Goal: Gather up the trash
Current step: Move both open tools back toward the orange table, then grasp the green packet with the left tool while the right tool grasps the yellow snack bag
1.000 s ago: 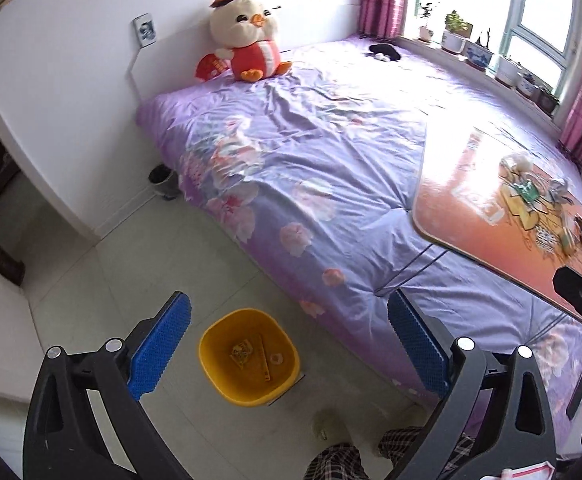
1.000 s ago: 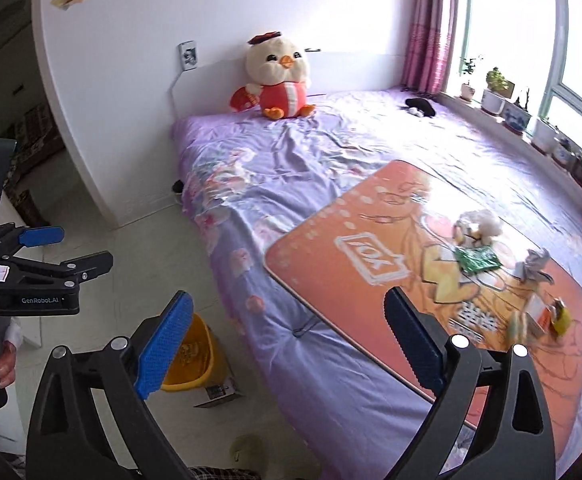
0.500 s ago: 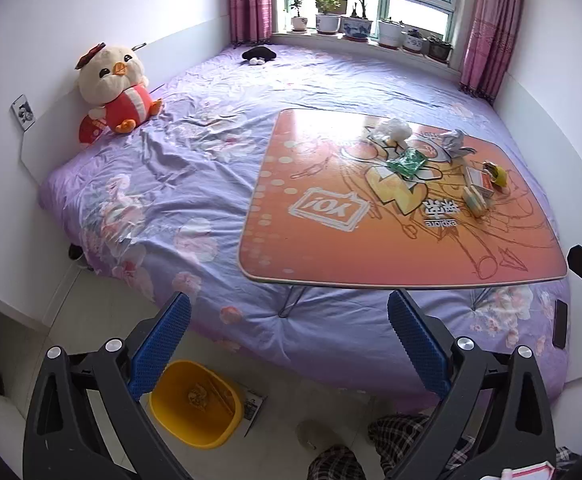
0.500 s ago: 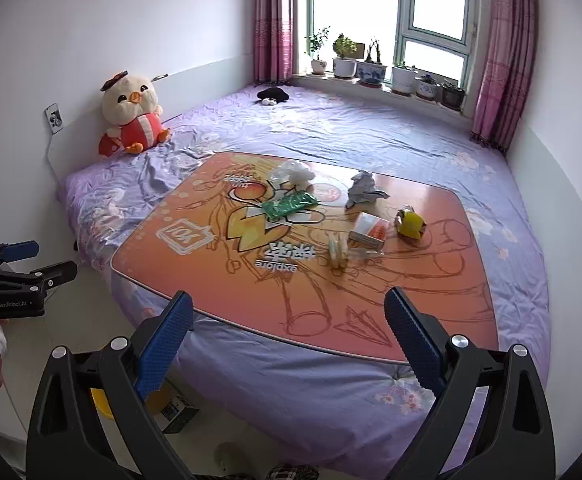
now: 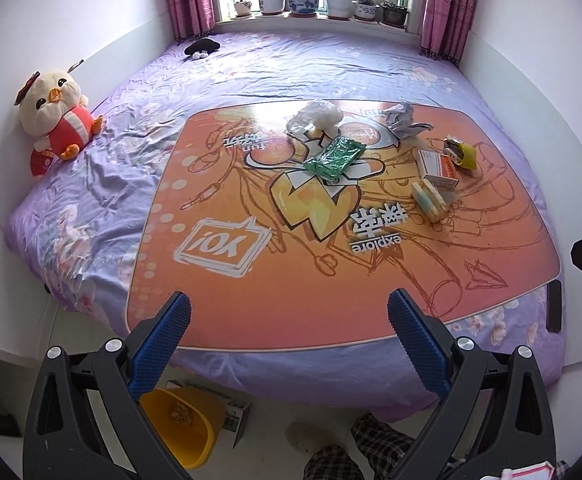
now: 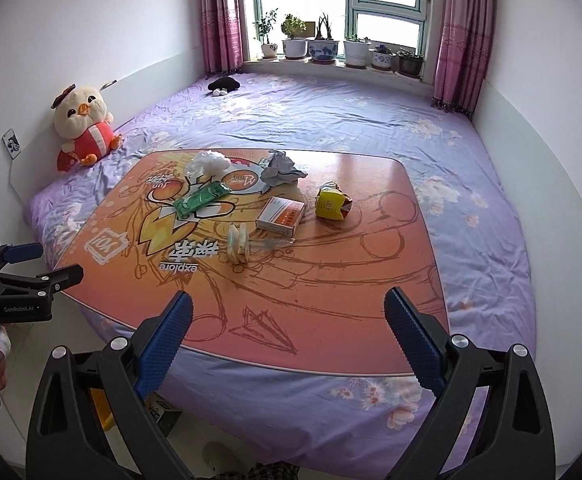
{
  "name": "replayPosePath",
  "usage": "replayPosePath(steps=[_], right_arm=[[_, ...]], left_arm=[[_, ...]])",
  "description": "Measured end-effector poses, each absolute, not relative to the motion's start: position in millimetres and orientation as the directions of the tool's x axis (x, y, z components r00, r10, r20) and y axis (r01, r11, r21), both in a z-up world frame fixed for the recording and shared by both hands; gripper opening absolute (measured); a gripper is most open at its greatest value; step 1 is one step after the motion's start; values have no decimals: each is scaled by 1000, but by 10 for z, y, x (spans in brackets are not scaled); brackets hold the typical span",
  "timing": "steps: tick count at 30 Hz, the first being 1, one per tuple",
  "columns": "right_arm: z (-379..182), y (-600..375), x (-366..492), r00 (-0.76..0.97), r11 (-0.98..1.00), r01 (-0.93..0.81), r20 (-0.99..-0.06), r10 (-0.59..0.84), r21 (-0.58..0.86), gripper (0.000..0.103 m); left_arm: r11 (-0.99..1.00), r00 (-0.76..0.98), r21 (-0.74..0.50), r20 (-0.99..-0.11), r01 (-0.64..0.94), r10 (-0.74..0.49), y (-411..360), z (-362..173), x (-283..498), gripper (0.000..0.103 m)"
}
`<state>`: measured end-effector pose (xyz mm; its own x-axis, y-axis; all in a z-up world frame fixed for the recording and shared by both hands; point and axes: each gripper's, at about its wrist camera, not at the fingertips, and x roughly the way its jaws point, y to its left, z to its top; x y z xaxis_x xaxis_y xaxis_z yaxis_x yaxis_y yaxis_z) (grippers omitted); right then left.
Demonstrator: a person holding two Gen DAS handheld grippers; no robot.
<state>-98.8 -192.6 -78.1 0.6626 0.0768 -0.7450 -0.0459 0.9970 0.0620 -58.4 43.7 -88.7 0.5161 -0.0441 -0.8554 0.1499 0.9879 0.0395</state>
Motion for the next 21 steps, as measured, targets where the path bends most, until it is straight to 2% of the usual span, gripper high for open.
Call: replayPosePath(steps=[21], right_arm=[[-1202, -2304, 282, 623, 994, -63, -775, 107, 86, 96]], left_arm=[[985, 484, 51, -874, 165, -36, -167, -1311, 660, 98]])
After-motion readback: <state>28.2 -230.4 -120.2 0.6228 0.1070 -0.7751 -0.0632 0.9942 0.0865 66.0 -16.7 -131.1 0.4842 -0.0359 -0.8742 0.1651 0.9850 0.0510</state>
